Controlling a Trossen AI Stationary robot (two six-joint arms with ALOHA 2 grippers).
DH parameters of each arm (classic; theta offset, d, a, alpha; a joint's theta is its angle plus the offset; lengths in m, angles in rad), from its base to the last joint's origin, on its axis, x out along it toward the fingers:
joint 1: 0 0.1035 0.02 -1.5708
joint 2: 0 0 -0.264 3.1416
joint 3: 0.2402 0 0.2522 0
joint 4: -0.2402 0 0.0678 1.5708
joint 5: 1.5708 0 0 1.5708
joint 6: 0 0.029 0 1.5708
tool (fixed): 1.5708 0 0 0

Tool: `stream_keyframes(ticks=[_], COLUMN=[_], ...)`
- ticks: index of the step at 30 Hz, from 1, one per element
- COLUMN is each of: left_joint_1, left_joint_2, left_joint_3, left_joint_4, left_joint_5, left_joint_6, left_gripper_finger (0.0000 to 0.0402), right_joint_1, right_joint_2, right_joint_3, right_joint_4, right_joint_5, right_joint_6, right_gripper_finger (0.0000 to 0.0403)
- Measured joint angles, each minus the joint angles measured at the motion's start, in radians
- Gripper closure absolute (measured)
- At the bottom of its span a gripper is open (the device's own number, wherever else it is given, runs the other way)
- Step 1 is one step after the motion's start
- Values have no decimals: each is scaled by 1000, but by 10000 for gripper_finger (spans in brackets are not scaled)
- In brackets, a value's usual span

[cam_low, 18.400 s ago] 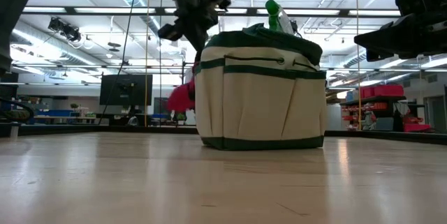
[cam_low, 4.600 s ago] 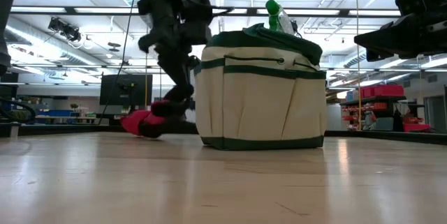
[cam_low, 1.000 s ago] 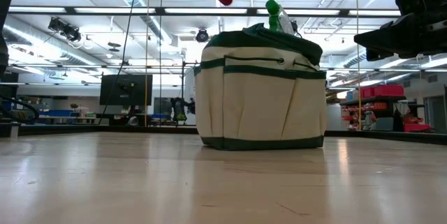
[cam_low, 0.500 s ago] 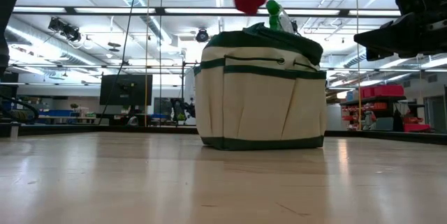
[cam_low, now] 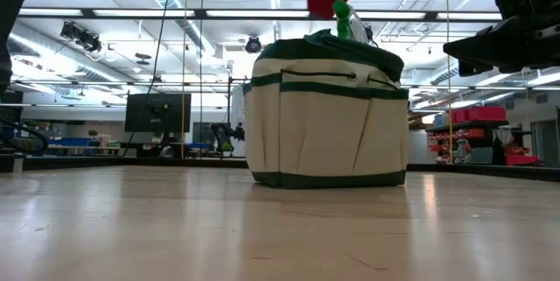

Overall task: Pick & Place Garden tools in Gardening bag
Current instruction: Put the red gloves into the light brown and green gardening bag

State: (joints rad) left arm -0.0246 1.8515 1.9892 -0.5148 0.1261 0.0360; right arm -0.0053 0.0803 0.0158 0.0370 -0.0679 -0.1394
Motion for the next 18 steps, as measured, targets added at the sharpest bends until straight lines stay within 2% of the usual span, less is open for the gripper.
stream_keyframes(ticks=[18], left_joint_1=[-30], left_joint_2=[0], left_joint_3=[0], left_joint_4=[-75], left_joint_5=[-2], left_joint_6=[-27], left_gripper_finger=[396], right_joint_1=[0], right_joint_2=[0], right_joint_3=[0], right_joint_4=[0], right_joint_5=[0], right_joint_6=[0], right_gripper_finger=[401])
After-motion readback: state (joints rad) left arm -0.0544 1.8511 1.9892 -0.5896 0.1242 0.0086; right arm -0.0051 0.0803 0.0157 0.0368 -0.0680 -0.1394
